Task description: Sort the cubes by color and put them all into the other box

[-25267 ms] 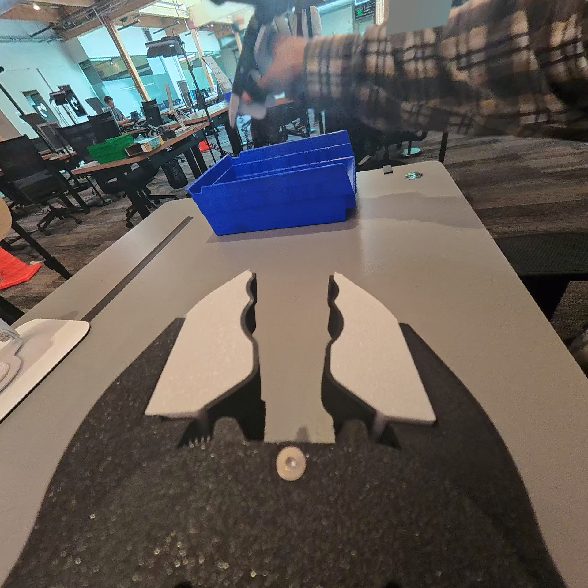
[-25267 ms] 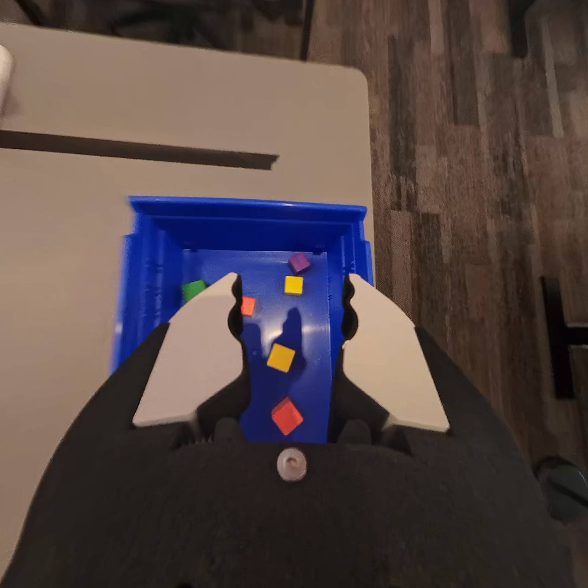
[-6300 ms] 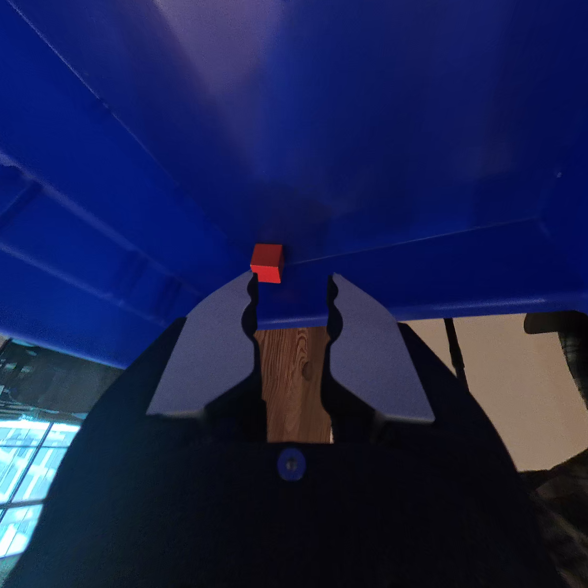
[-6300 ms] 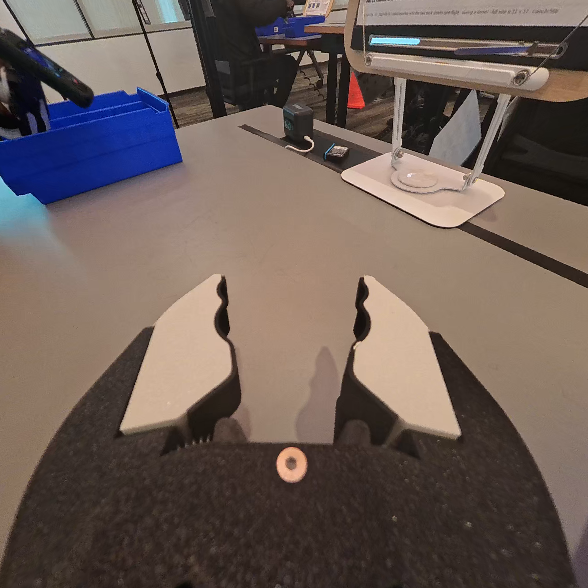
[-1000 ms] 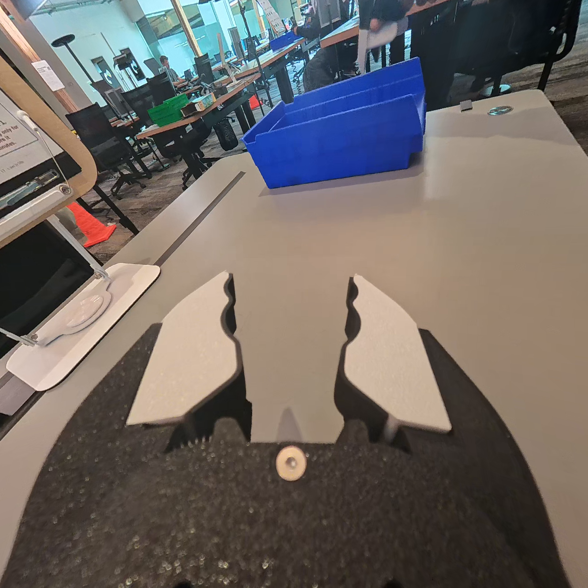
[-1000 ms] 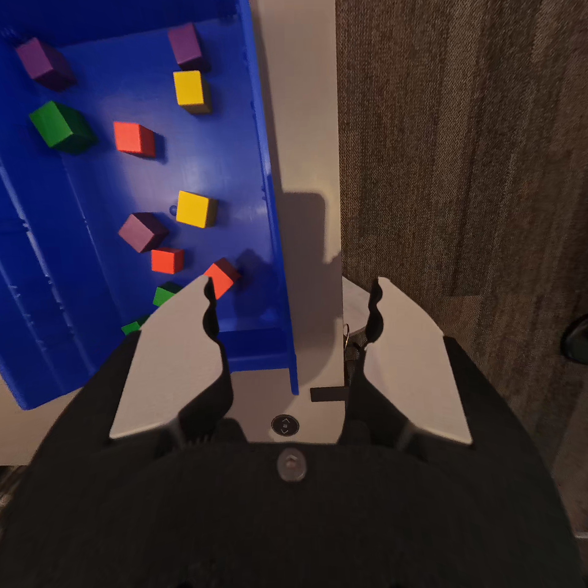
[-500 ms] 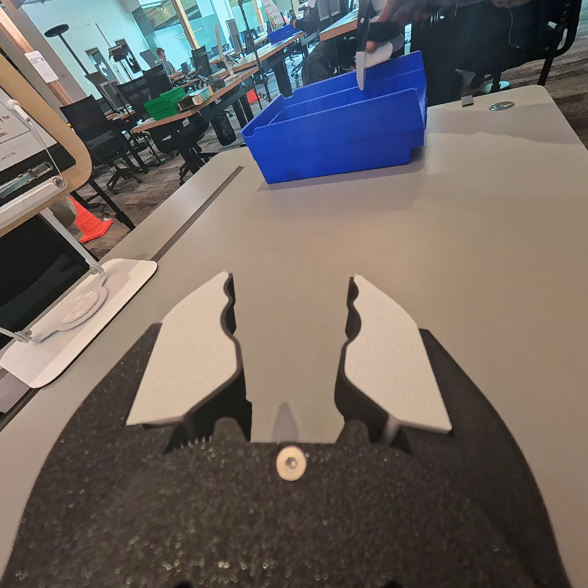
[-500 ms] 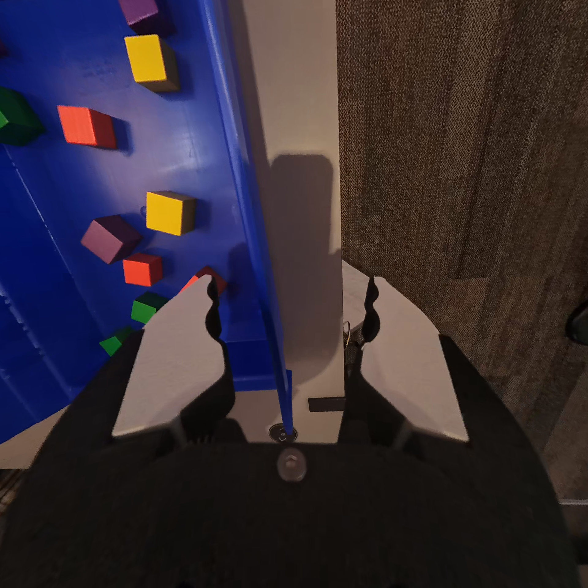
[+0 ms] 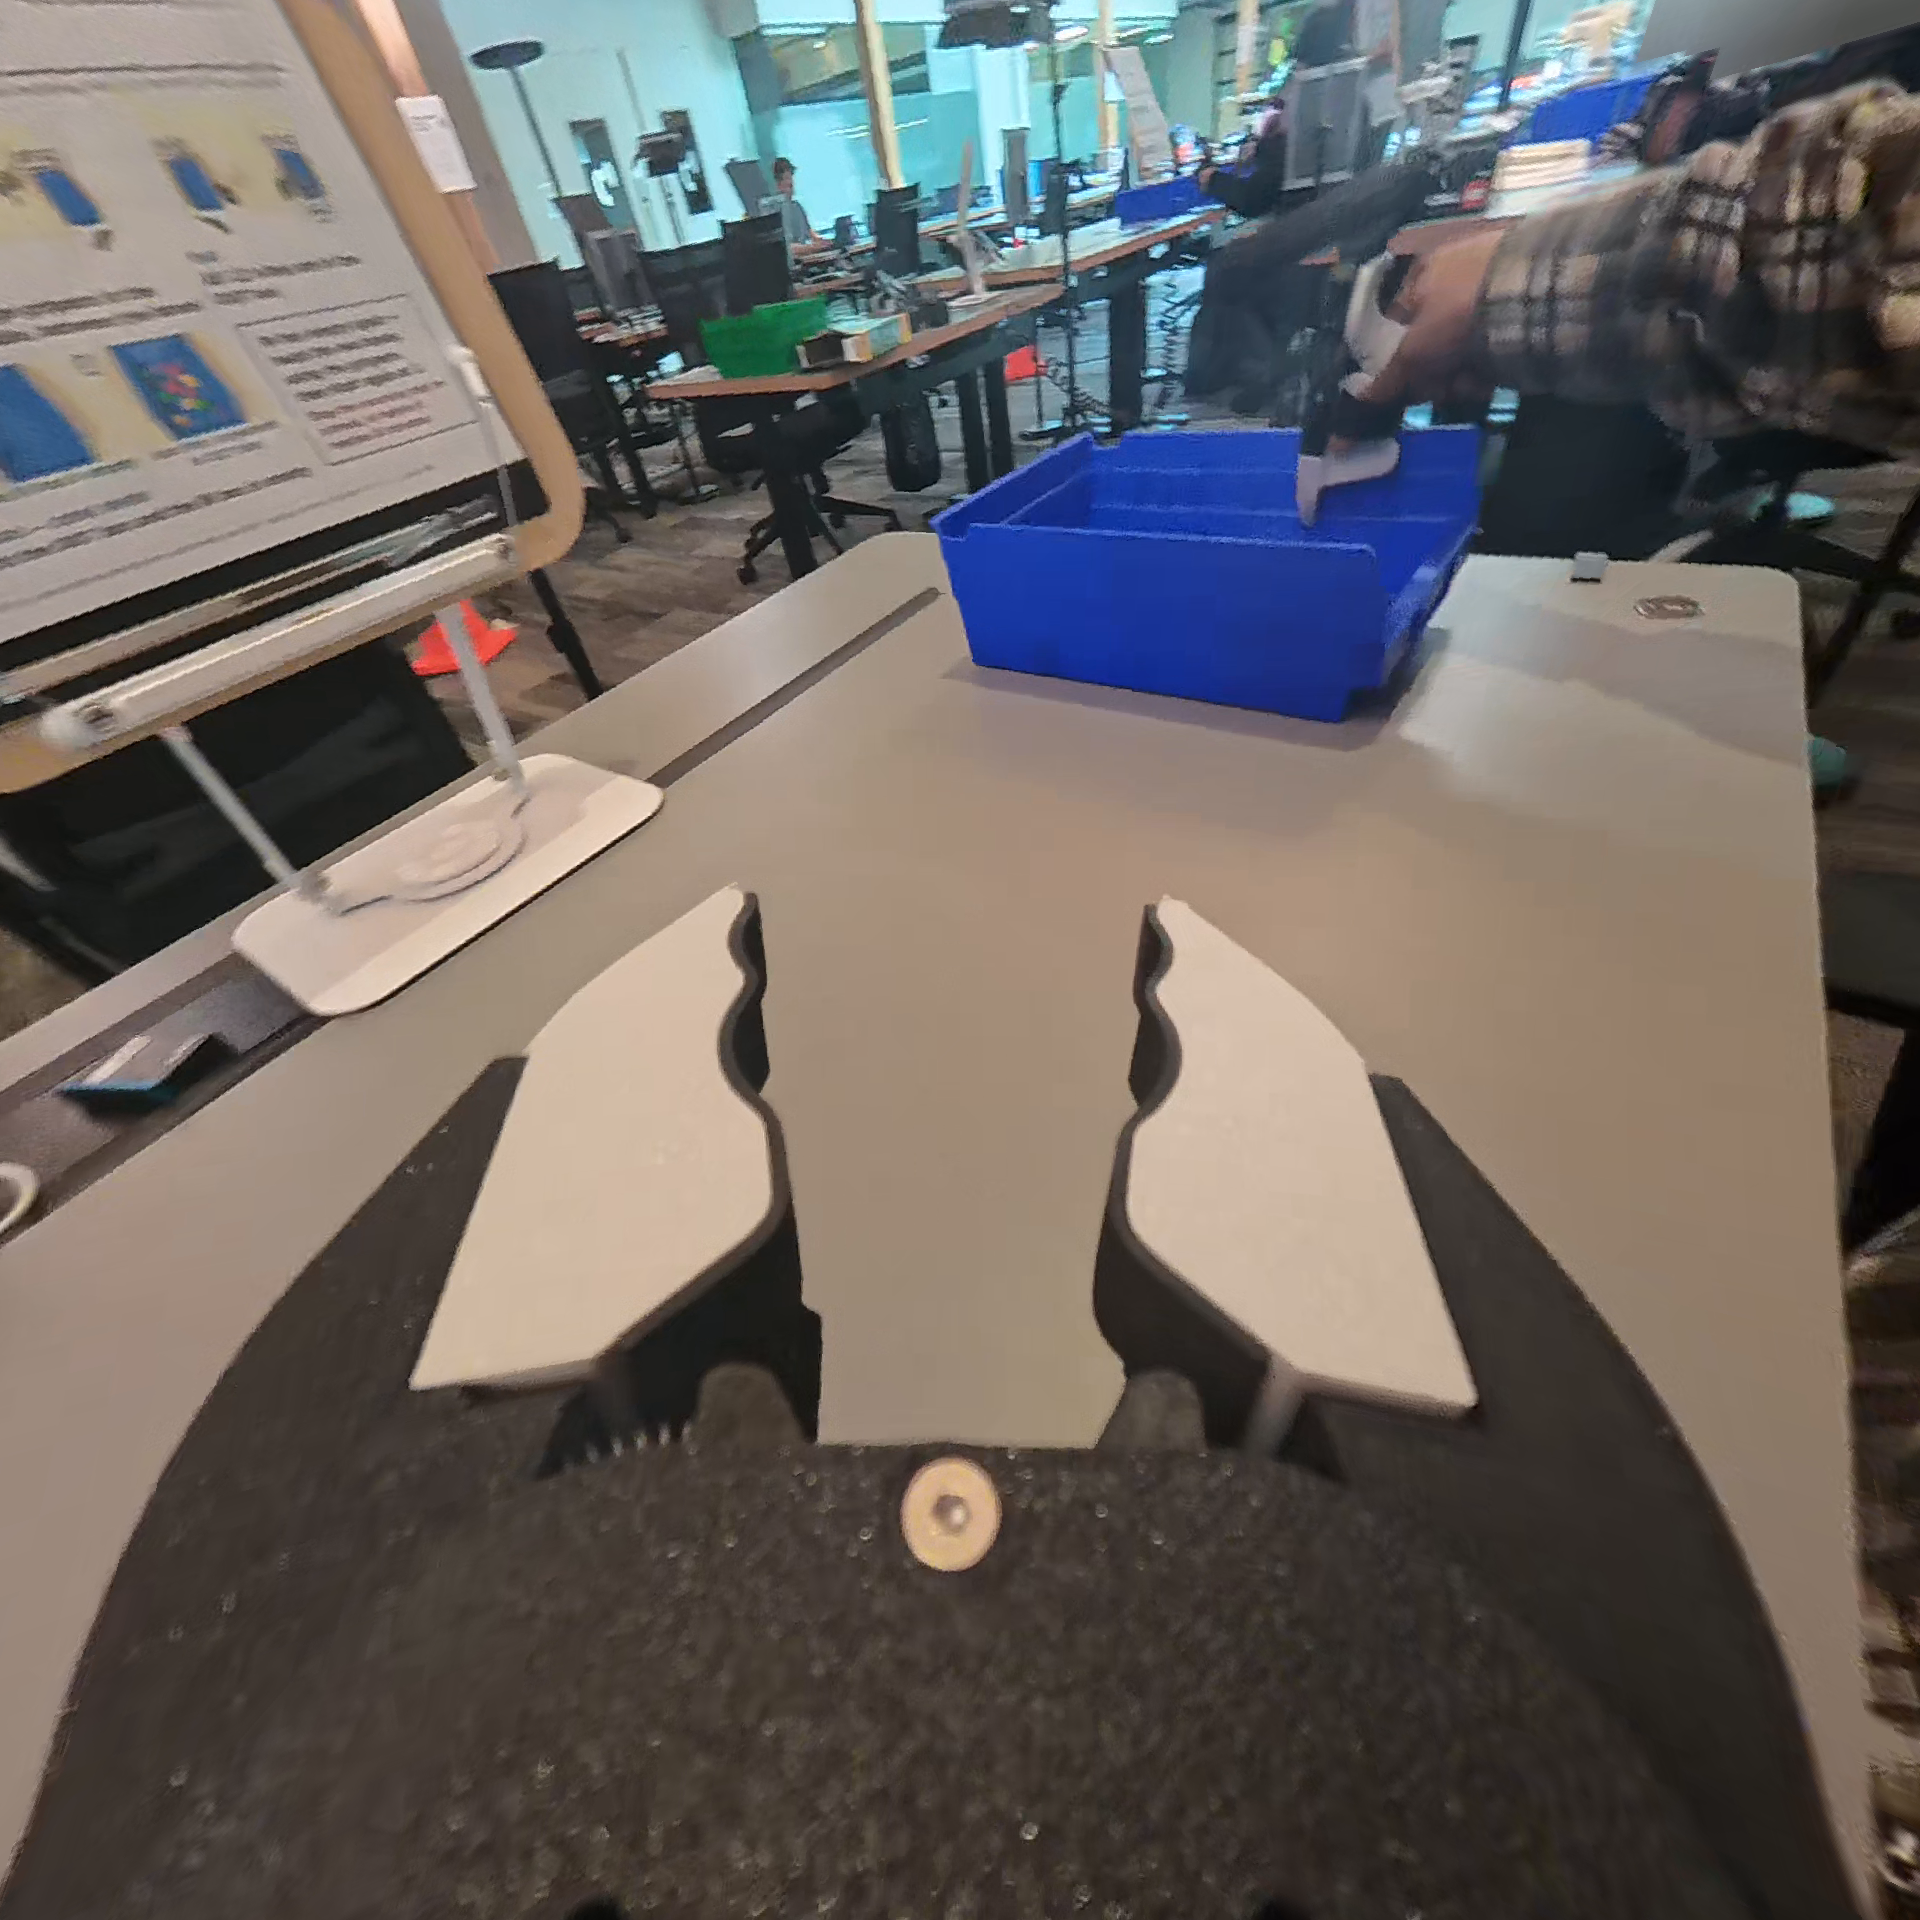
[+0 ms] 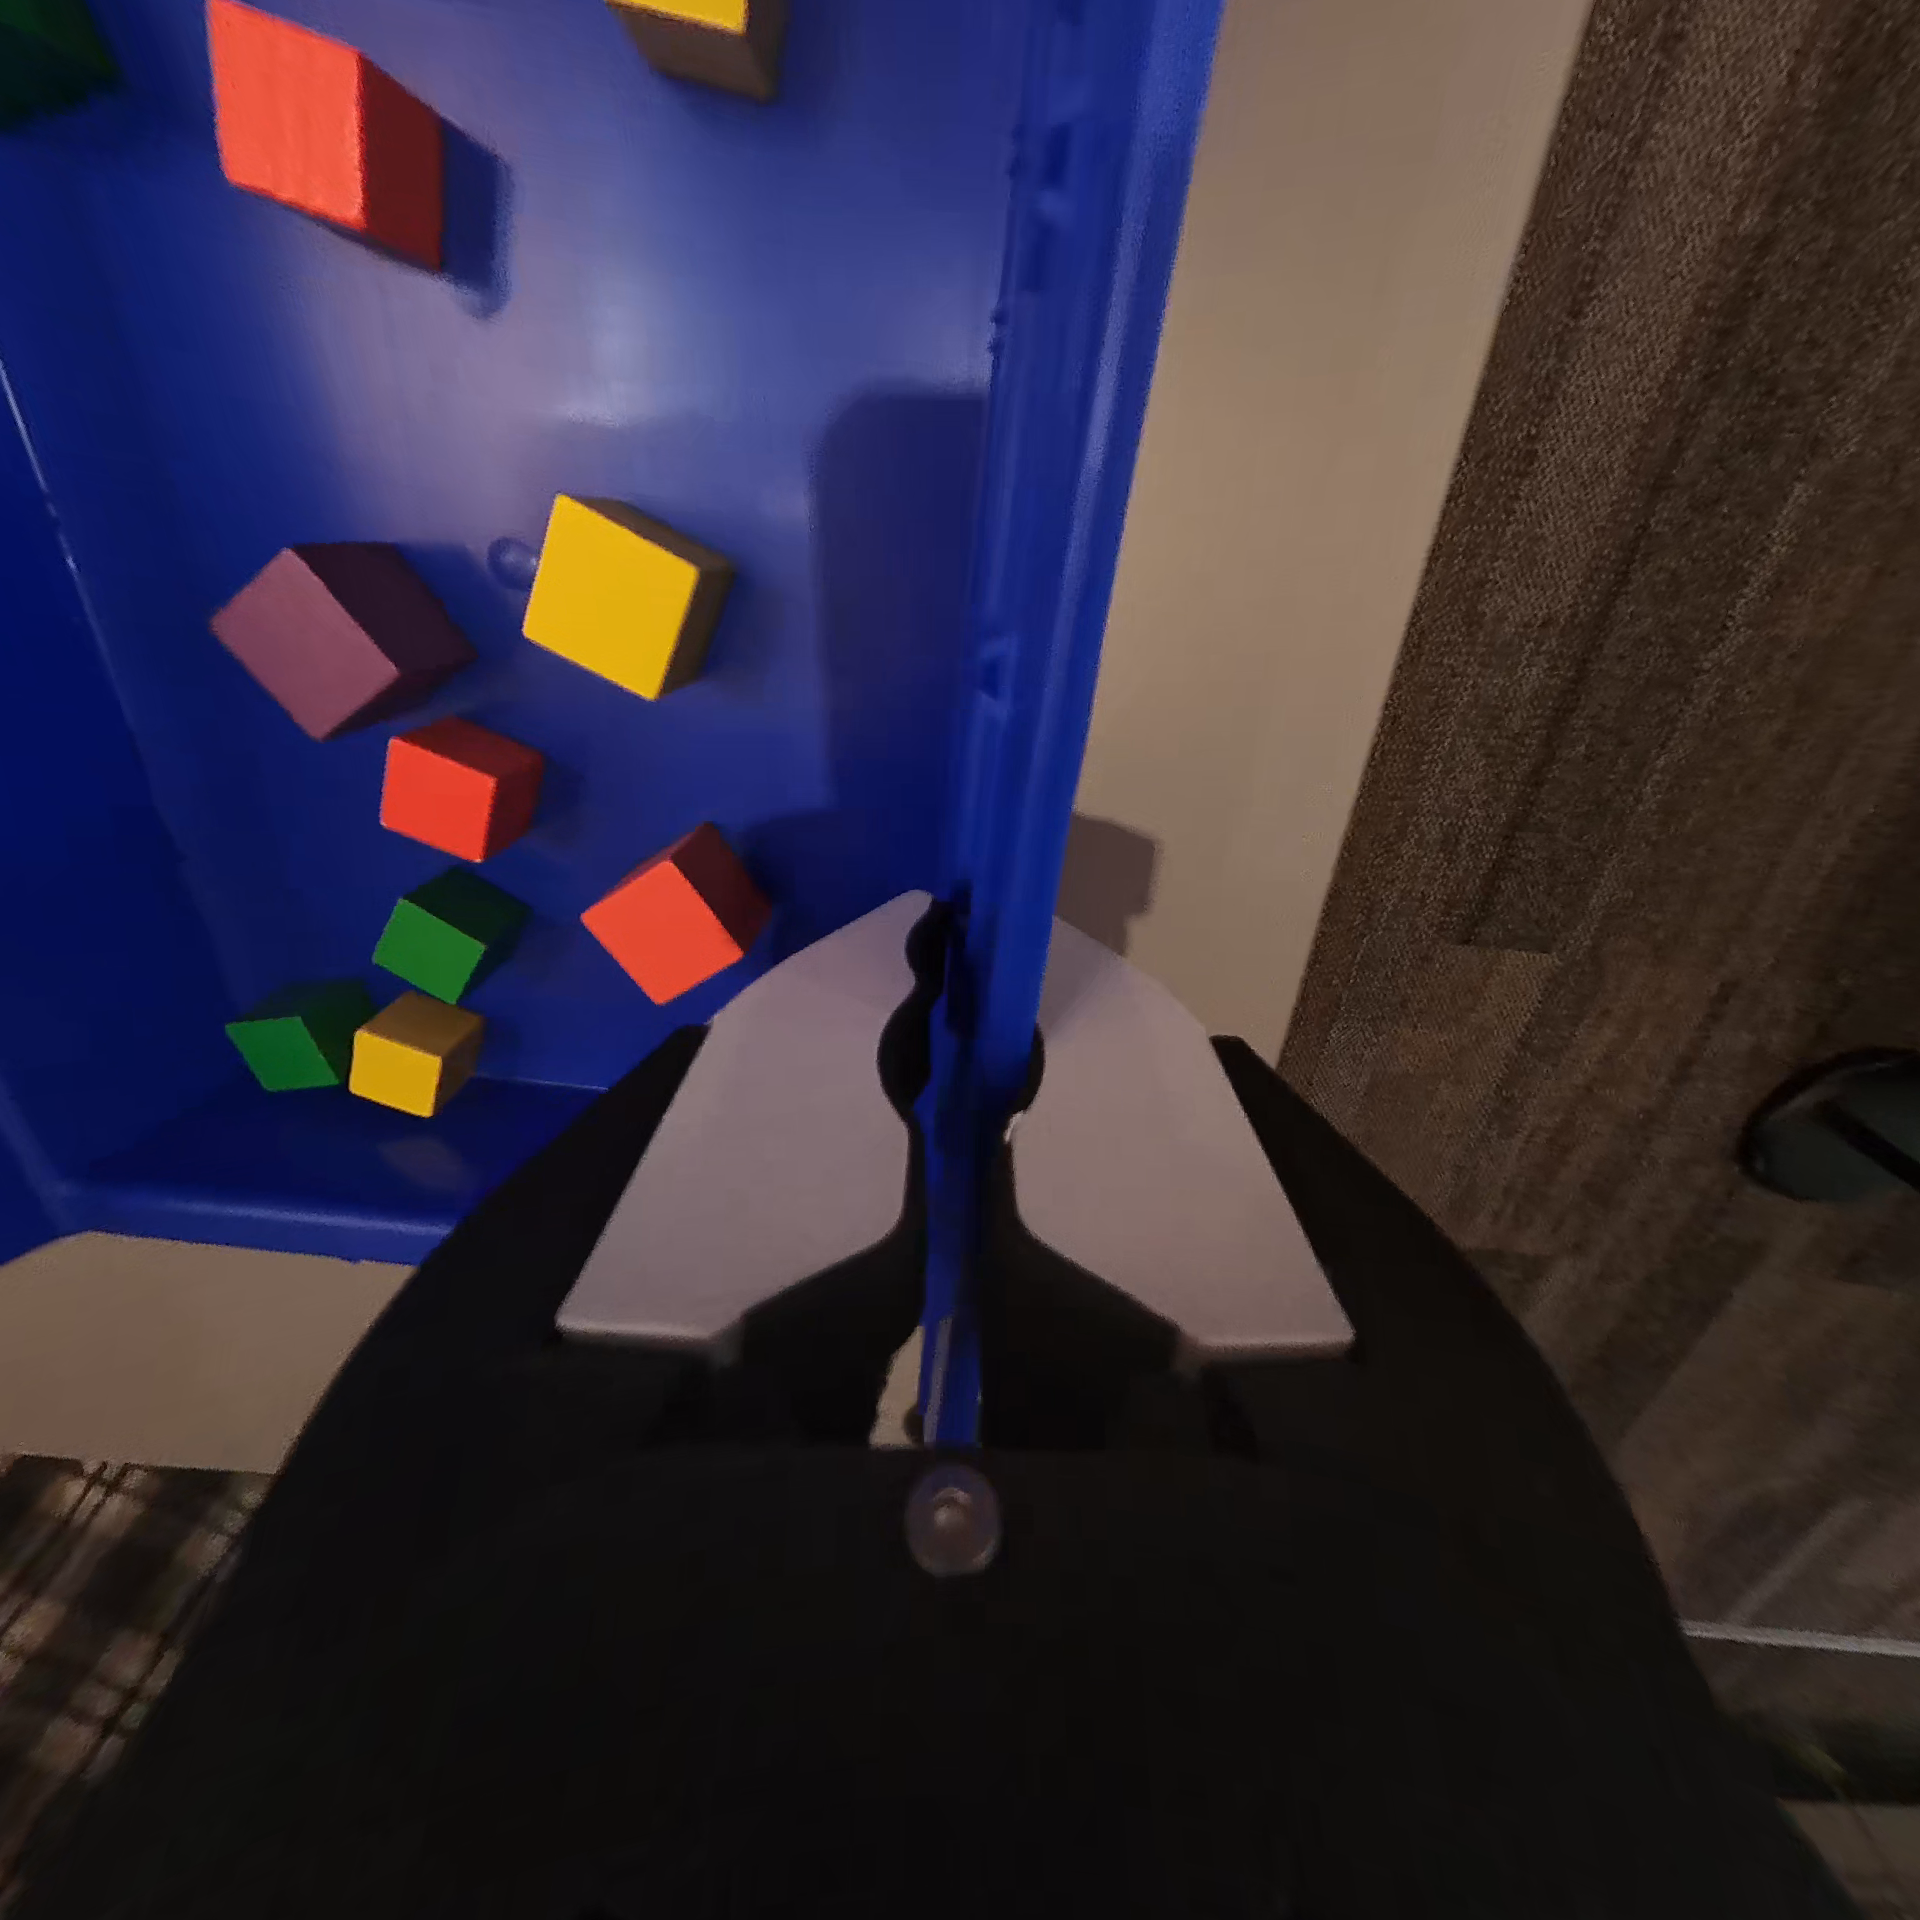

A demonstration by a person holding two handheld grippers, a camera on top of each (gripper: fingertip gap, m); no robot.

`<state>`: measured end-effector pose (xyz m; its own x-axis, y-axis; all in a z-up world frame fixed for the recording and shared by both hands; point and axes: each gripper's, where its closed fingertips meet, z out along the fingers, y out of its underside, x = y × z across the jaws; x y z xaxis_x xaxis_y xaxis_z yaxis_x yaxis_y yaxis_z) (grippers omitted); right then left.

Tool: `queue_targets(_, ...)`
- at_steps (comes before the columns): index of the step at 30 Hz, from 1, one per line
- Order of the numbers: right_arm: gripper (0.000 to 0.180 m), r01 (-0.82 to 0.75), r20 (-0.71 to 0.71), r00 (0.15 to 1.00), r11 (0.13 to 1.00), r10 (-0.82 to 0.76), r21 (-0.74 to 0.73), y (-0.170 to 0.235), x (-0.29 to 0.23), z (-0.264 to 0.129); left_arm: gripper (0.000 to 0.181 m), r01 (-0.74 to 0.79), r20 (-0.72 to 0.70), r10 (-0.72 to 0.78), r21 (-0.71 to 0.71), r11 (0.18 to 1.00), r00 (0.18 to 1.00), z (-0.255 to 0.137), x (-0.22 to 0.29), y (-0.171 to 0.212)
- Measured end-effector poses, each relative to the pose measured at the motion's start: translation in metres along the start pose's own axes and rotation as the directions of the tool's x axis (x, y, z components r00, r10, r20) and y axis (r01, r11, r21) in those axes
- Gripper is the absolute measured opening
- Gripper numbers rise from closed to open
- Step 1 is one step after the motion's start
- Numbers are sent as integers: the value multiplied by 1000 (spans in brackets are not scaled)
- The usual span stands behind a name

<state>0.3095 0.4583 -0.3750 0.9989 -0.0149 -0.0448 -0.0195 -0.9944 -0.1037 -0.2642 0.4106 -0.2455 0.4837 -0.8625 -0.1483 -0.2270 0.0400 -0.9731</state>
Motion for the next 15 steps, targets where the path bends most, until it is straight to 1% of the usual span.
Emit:
queue_targets(6,6,57,17,998,996,-58,65,-3,-49,2,66,64,137,-67,31,997,988,-49,-12,-12)
queue_targets(9,6,77,42,996,994,-80,72,-1,-83,3,62,124,147,-134,79,989,980,-64,-19,-13)
queue_targets(12,6,90,54,994,993,-94,78,0,-122,5,62,182,128,-193,91,979,973,-72,-22,-14)
queue_targets(15,7,109,63,992,992,-113,70,2,-165,6,60,165,179,-183,113,980,967,-85,-30,-20)
